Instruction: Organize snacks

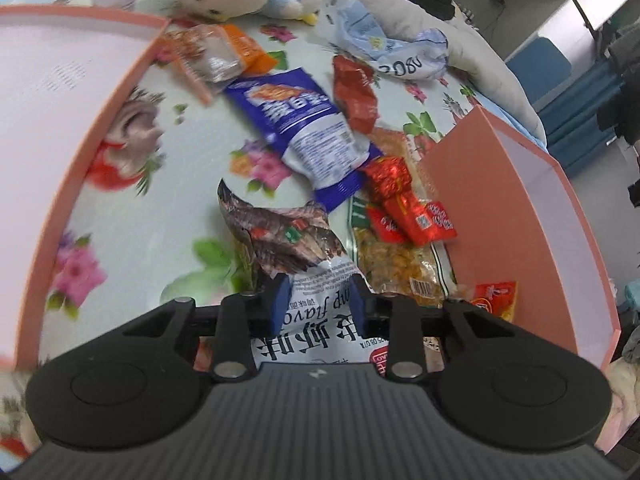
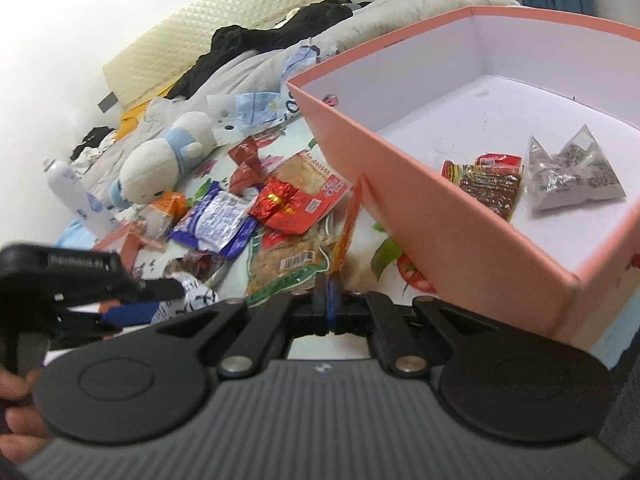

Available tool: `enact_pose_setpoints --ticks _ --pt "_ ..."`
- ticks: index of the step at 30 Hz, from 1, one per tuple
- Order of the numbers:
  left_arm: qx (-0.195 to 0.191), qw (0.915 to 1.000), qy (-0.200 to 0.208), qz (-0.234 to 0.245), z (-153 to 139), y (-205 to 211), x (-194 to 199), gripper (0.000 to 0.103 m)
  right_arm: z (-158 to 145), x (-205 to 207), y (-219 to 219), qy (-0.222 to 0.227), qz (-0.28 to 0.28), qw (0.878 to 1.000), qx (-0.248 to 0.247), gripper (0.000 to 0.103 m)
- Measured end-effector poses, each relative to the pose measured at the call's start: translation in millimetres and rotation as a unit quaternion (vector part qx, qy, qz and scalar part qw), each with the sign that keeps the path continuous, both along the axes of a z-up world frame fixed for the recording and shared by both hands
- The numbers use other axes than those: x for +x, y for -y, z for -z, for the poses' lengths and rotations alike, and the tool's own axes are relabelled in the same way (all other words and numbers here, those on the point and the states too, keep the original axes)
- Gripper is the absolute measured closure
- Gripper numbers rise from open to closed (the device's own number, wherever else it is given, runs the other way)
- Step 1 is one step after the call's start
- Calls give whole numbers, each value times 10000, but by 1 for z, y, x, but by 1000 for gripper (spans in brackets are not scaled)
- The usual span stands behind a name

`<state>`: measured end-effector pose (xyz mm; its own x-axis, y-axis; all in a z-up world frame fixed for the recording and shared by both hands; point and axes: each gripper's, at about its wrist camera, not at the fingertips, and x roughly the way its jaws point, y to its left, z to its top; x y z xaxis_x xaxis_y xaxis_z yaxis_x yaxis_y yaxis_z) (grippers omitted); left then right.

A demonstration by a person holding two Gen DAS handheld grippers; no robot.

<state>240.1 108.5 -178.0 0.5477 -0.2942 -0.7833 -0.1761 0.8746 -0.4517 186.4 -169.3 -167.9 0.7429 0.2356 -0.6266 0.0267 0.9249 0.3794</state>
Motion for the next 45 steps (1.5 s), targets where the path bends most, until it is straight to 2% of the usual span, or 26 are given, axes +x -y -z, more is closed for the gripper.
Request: enact_pose_setpoints --ticks 6,13,23,24,25,26,27,28,32,35,37,40,43,45 --pt "123 9998 145 109 -12 2 -40 71 -7 -34 7 -175 -204 9996 50 100" --pt "445 9984 184 301 -19 13 -76 71 -9 -57 18 -342 -288 9990 -24 97" --pt "450 9978 234 437 -22 22 -94 69 -16 -73 26 -377 -492 9980 -131 94" --pt "448 9978 243 433 -22 22 -94 64 -15 -73 28 -439 -464 9979 -101 90" --pt "430 9980 244 403 -22 22 -95 52 -15 -73 29 -496 -441 9978 -64 85" --pt "414 9982 240 355 -21 22 -96 43 -13 -73 30 -570 -423 9975 11 67" --pt "407 9984 248 309 -20 21 -97 29 -13 -73 31 -599 -404 9974 66 48" --pt "410 9984 288 272 -20 21 -98 26 -13 -75 31 -574 -396 9975 76 43" --pt "334 9985 386 208 -15 17 -98 25 -21 -88 21 -127 -676 9970 -344 43" --pt "357 9987 355 33 -11 12 -97 25 -32 -95 17 195 -671 9952 -683 43" --pt "267 9987 435 12 -11 11 -96 25 -44 -99 14 551 -753 9914 -922 43" --pt "336 9984 463 -2 -10 14 -92 25 -51 -94 3 987 -1272 9793 -1226 43" --pt "380 9982 460 -26 -7 18 -87 25 -37 -67 -7 746 -1909 9697 -1328 42" --pt "423 9979 484 -30 -5 22 -84 25 -24 -49 -11 495 -2051 9671 -1420 41"
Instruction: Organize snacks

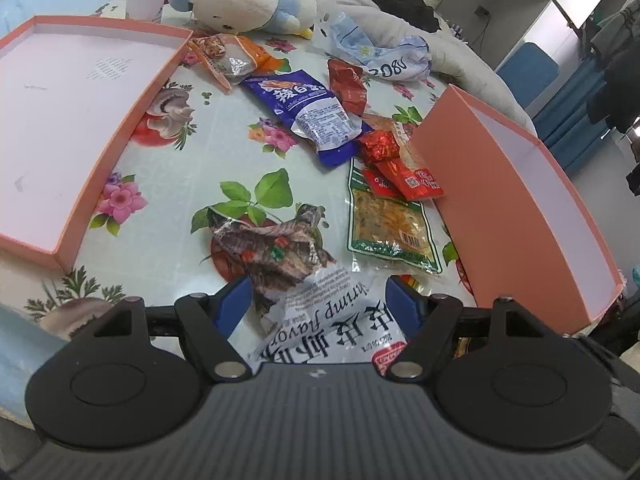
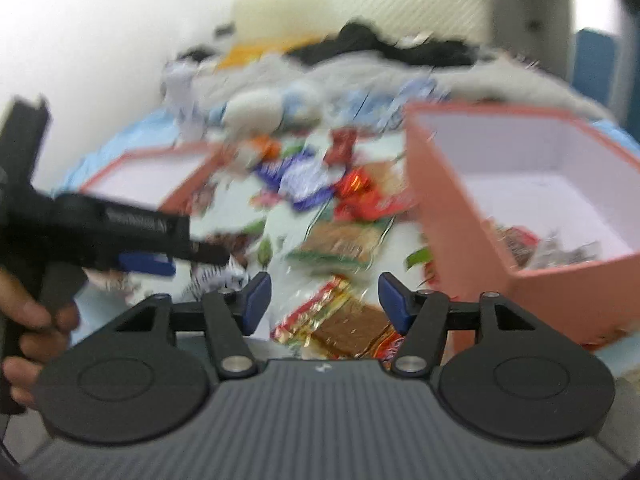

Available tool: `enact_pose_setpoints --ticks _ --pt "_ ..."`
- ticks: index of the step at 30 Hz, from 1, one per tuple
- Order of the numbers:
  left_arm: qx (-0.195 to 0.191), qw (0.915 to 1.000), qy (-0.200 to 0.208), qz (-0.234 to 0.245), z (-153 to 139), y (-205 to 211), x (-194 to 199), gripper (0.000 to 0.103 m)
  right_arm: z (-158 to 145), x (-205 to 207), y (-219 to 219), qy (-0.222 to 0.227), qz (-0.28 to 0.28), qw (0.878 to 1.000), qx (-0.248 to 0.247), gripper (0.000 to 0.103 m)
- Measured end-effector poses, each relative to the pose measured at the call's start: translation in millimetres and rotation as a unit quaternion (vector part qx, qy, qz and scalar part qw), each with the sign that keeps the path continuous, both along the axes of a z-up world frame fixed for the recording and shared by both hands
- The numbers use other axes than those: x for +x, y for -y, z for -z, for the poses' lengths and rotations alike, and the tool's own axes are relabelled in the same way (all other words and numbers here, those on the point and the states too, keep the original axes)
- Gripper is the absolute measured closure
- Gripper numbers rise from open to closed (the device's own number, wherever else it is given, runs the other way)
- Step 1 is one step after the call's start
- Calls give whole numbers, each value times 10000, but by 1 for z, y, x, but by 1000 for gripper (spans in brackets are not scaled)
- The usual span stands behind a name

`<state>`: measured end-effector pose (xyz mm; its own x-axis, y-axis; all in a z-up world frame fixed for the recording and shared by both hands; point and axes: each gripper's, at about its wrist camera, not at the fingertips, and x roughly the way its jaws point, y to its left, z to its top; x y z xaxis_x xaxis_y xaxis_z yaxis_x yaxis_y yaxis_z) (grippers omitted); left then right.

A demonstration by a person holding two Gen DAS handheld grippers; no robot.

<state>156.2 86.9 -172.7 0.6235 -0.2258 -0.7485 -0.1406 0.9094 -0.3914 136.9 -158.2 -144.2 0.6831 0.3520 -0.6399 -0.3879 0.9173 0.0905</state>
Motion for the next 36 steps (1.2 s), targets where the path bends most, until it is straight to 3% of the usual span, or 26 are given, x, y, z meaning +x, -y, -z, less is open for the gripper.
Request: enact_pose_setpoints --ticks 2,5,9,14,22,26,27,30,32,36 --pt "23 10000 -4 -24 3 3 3 25 12 14 -7 -174 -178 9995 -216 38" --pt "119 9999 -9 -100 7 6 7 25 27 24 -17 -271 -337 9981 -439 18" --pt "106 9997 -118 -184 15 6 10 25 41 23 -32 -343 -566 9949 -766 17" --pt "84 9996 -172 -227 22 3 12 25 52 29 -29 -349 -211 9941 -1002 17" --pt "55 9995 -240 -177 38 4 13 27 66 37 -20 -697 -234 9956 -585 6" --pt "71 9997 -180 -167 39 7 15 30 64 36 -21 -701 -362 9951 -594 9" --pt "99 9997 -170 -154 39 8 15 33 63 36 -21 -674 -394 9952 -588 17" --pt "181 9997 -158 -77 38 13 14 40 60 34 -23 -656 -491 9949 -591 29" --pt "182 9997 -136 -71 36 15 12 50 59 32 -23 -632 -521 9949 -587 31" --pt "167 9998 -74 -99 27 14 8 55 51 31 -19 -667 -512 9954 -454 35"
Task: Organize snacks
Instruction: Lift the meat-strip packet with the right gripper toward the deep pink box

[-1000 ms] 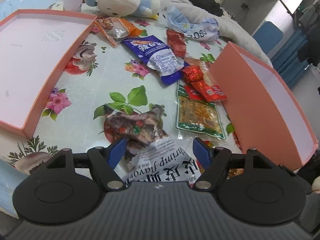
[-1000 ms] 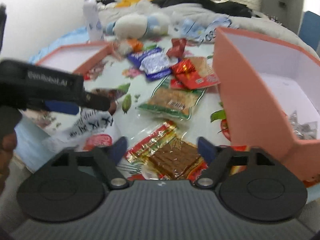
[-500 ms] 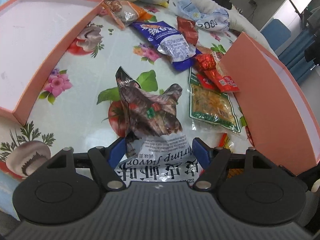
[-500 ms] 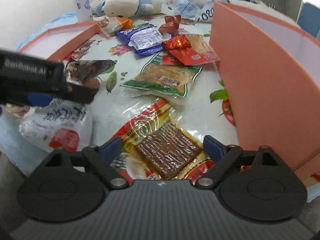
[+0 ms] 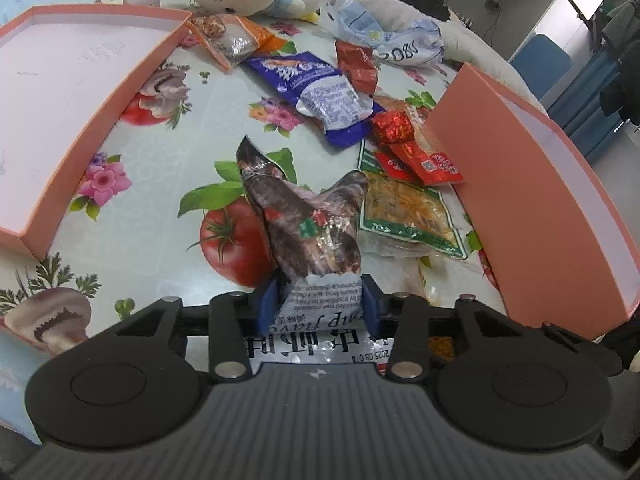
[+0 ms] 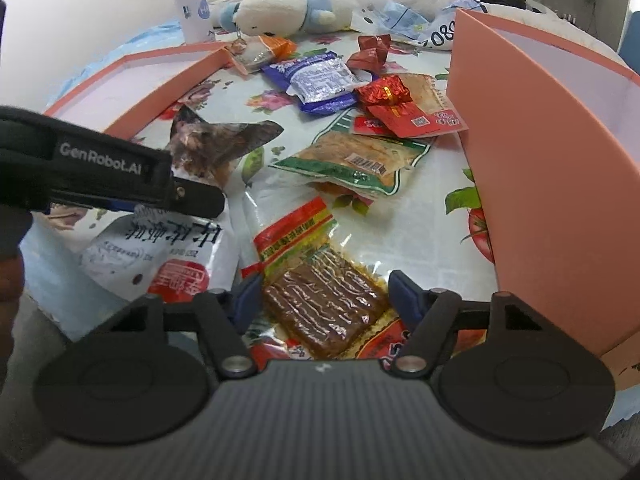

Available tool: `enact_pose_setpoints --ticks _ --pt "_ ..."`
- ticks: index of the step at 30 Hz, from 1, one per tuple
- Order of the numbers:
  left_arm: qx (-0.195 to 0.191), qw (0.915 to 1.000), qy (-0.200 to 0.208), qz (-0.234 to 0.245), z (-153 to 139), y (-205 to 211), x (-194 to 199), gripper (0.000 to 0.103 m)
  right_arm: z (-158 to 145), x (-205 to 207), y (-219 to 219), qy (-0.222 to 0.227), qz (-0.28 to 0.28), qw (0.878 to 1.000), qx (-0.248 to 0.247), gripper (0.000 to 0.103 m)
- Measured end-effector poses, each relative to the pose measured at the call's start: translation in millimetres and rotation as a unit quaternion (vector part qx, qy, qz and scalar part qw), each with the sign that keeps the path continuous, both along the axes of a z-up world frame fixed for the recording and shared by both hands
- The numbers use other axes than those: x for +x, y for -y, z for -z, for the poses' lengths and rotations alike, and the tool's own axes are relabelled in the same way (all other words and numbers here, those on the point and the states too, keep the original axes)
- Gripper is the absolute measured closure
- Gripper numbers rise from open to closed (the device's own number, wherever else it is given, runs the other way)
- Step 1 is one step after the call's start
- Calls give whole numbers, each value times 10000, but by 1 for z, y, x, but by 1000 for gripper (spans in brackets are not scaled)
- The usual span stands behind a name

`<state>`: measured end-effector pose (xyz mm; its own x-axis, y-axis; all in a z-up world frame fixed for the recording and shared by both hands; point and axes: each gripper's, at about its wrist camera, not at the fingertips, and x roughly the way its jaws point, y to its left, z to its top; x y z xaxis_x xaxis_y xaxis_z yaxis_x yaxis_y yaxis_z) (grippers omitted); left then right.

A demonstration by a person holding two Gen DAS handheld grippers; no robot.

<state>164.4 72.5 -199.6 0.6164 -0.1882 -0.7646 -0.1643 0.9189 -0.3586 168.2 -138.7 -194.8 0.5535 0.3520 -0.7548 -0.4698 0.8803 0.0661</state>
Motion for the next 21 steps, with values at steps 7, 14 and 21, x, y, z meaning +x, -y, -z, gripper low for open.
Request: enact_pose_setpoints --ticks 7,14,21 --pt "-27 9996 253 -127 -25 -2 -12 56 -12 -1 3 -68 131 9997 187 100" --pt "-60 9998 199 -74 -23 3 -25 56 -19 -8 17 33 242 9991 351 97" --pt "-194 9993 304 30 -21 8 -32 56 -28 -27 33 -110 161 9995 262 83"
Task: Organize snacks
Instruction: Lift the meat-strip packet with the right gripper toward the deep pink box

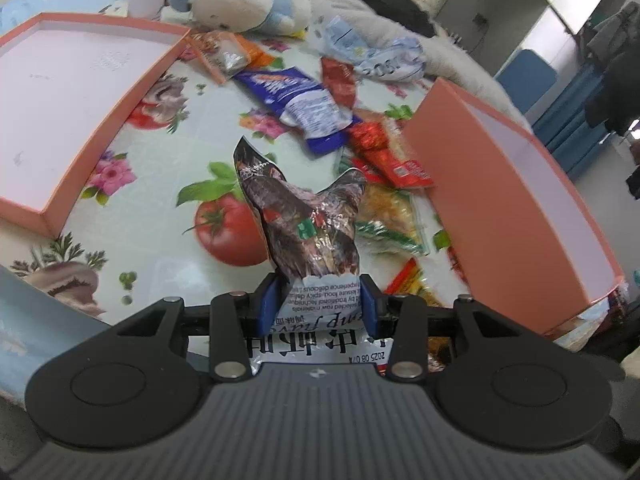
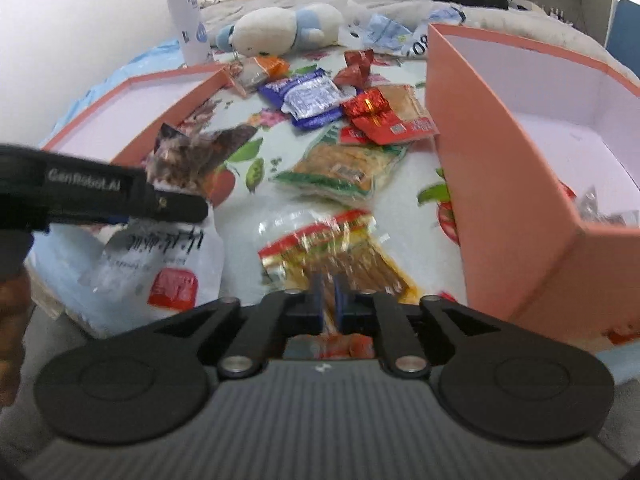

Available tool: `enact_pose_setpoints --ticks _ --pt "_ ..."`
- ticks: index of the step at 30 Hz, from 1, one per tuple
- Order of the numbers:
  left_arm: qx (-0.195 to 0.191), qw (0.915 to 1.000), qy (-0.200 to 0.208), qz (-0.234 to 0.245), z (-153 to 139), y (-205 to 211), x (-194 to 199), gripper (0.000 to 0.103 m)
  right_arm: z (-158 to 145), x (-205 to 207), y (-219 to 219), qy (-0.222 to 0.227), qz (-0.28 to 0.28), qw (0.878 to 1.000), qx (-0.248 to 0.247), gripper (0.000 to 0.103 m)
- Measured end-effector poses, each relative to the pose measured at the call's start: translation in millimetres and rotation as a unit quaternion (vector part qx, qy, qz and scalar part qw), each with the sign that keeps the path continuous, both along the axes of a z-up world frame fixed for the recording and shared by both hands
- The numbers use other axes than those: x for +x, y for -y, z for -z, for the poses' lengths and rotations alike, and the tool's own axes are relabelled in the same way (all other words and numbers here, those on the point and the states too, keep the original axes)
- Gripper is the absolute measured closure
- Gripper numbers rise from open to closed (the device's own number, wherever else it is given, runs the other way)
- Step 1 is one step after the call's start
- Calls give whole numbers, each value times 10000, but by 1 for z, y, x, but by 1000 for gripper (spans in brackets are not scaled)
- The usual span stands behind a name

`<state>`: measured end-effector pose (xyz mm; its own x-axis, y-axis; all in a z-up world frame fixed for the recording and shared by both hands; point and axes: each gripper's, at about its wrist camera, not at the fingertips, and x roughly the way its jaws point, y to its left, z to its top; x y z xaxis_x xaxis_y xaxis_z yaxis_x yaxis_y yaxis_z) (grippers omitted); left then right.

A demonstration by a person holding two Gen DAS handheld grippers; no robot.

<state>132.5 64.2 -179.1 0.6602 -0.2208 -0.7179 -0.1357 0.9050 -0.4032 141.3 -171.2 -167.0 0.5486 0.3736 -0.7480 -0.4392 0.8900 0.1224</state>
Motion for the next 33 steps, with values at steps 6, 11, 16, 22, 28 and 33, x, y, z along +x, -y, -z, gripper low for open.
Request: enact_pose_setpoints --ticks 6,11,16,22,28,33 --pt "-4 9995 102 307 -4 16 14 56 -18 -27 33 -81 549 9964 644 56" --pt "133 9976 2 673 12 39 32 56 -6 -25 60 -424 1302 9833 1196 55" --pt "407 9950 -126 901 28 54 40 56 17 -11 73 -973 1720 9646 1749 52" --pt "595 9935 -183 953 32 58 40 56 15 -13 79 -782 2246 9553 1757 51" --pt "558 9939 -174 932 33 57 40 56 33 -7 92 -1126 2436 9421 2013 50" --pt "524 9941 -187 928 33 56 40 56 34 -7 87 -1141 2175 9382 2440 50"
